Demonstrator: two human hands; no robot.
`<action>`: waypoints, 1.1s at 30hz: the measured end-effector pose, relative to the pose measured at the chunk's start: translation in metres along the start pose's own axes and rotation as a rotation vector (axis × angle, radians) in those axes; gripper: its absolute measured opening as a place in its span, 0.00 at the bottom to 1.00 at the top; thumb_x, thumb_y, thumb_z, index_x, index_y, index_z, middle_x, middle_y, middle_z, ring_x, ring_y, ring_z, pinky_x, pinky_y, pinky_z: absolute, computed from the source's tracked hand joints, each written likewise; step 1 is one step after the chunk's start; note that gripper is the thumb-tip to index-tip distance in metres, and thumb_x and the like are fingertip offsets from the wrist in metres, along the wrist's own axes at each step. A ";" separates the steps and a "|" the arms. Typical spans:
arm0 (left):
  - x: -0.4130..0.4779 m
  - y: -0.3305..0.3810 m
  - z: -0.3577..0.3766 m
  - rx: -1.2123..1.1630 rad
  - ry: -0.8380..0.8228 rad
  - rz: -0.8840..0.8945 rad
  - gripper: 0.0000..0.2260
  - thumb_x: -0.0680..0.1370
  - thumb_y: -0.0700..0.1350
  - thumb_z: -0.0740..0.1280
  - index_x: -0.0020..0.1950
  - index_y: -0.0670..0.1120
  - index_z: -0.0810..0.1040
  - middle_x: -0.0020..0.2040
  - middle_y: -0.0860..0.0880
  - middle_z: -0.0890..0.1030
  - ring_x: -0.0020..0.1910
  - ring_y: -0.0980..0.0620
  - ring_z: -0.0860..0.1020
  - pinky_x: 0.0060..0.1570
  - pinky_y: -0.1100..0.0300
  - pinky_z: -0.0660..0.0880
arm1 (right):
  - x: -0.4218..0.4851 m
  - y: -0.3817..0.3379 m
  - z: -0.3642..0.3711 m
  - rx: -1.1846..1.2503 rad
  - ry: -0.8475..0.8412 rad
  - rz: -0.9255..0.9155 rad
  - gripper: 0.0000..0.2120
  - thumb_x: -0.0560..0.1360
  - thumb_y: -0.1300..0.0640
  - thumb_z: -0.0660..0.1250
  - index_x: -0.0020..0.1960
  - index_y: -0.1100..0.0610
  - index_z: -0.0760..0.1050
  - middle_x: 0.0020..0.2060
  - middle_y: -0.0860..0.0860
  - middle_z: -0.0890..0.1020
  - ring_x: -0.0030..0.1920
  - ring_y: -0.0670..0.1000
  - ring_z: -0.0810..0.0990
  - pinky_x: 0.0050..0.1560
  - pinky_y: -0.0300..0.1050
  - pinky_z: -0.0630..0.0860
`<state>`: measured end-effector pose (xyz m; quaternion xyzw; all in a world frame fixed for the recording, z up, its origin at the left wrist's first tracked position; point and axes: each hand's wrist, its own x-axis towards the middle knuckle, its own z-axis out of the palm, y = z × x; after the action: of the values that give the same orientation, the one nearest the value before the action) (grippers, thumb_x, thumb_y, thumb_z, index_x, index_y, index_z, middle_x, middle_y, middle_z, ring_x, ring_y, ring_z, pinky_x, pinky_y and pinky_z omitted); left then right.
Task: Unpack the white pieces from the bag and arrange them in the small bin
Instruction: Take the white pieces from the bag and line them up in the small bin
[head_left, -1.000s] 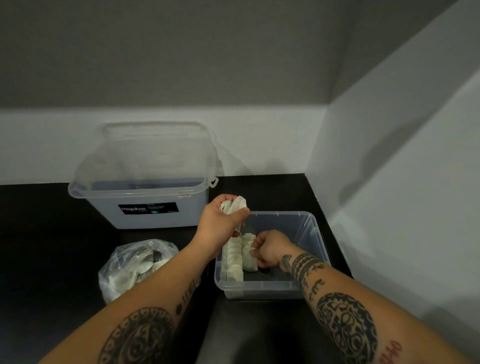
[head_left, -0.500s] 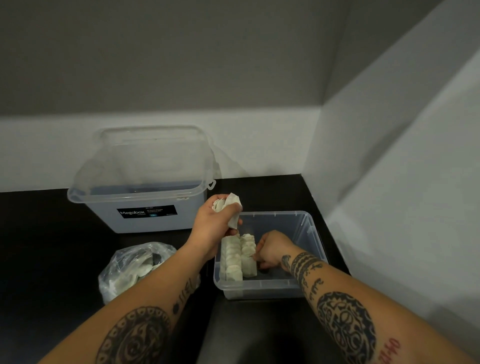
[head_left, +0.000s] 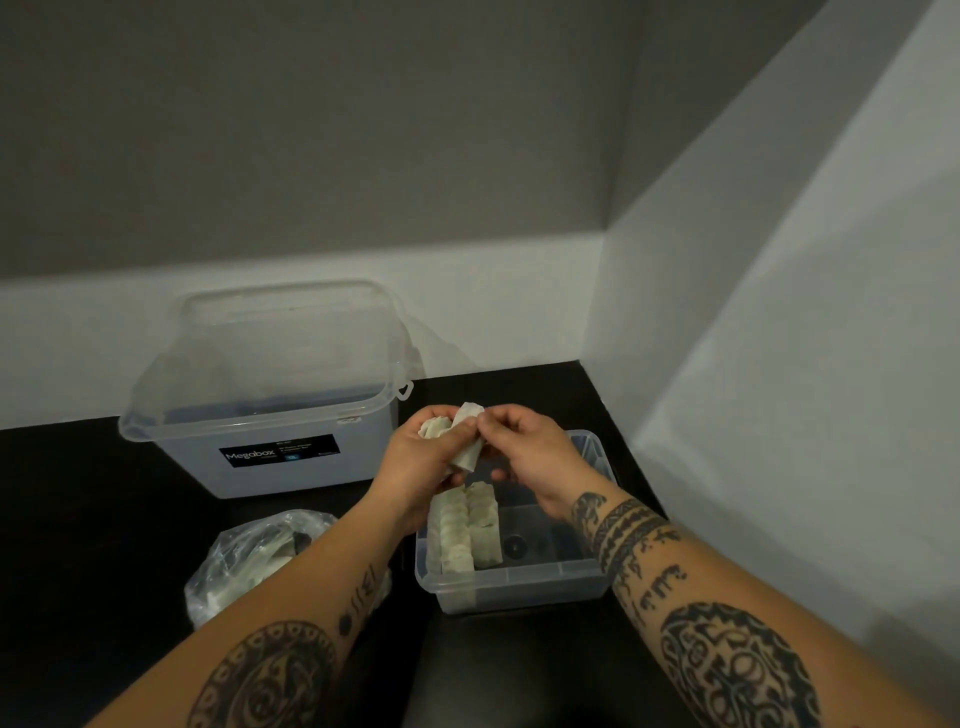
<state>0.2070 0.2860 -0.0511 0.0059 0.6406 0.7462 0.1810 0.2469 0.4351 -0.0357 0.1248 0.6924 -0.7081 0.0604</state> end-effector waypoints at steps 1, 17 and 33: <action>-0.001 0.001 0.001 0.011 -0.003 0.001 0.04 0.79 0.45 0.73 0.53 0.48 0.80 0.44 0.45 0.83 0.39 0.51 0.80 0.32 0.60 0.75 | -0.001 0.000 0.000 -0.037 0.024 -0.033 0.07 0.82 0.52 0.66 0.57 0.52 0.81 0.53 0.50 0.84 0.52 0.50 0.83 0.48 0.45 0.80; -0.002 -0.014 -0.007 0.300 0.192 0.123 0.01 0.80 0.46 0.71 0.50 0.50 0.82 0.43 0.49 0.83 0.37 0.54 0.80 0.34 0.61 0.78 | 0.009 0.060 -0.006 -0.781 -0.033 0.137 0.04 0.78 0.54 0.71 0.53 0.51 0.81 0.48 0.47 0.84 0.49 0.48 0.83 0.55 0.46 0.81; -0.001 -0.015 -0.004 0.238 0.250 0.078 0.01 0.81 0.45 0.70 0.50 0.50 0.82 0.40 0.49 0.82 0.36 0.54 0.80 0.35 0.62 0.79 | 0.037 0.078 0.003 -0.922 -0.100 0.320 0.10 0.76 0.56 0.72 0.57 0.56 0.80 0.51 0.55 0.85 0.53 0.55 0.84 0.58 0.53 0.82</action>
<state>0.2106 0.2839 -0.0661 -0.0407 0.7413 0.6664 0.0690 0.2313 0.4322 -0.1208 0.1558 0.9021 -0.3149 0.2505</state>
